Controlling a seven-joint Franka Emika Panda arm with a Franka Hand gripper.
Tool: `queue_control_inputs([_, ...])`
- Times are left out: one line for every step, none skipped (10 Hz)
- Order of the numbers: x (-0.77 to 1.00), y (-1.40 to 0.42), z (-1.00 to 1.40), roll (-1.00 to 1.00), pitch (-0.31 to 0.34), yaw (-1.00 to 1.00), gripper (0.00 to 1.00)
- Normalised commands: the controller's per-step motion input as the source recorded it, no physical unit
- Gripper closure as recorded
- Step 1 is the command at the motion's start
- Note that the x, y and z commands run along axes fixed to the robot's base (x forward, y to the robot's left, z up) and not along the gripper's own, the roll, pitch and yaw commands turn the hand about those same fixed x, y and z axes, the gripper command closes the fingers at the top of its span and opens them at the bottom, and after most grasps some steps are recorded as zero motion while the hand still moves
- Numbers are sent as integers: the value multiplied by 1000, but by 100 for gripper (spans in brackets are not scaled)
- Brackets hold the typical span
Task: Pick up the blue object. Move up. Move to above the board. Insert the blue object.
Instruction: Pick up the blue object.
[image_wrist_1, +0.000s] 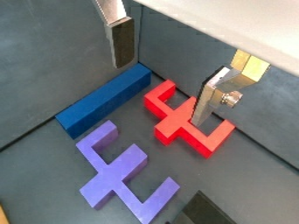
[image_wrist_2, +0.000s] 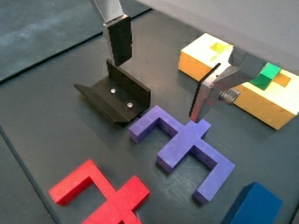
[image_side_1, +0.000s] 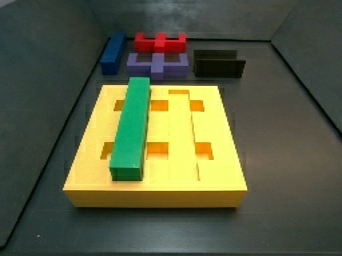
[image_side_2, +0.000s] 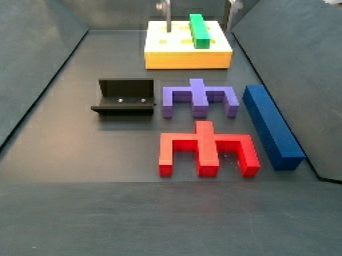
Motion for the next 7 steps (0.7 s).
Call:
queue_control_inputs([-66,9,-14,0,-10,0,0])
queue_control_inputs([-320,129,-243,0,-33,-9,0])
queue_control_inputs([-566,243,-389,0,-51,-97,0])
queue_control_inputs([-651,251,-409,0,-67,-114,0])
queue_control_inputs([-623,243,-406,0,-73,-117,0])
queue_control_inputs([-580,220,-403,0,-79,-111,0])
queue_control_inputs([-614,246,-437,0,-104,-63,0])
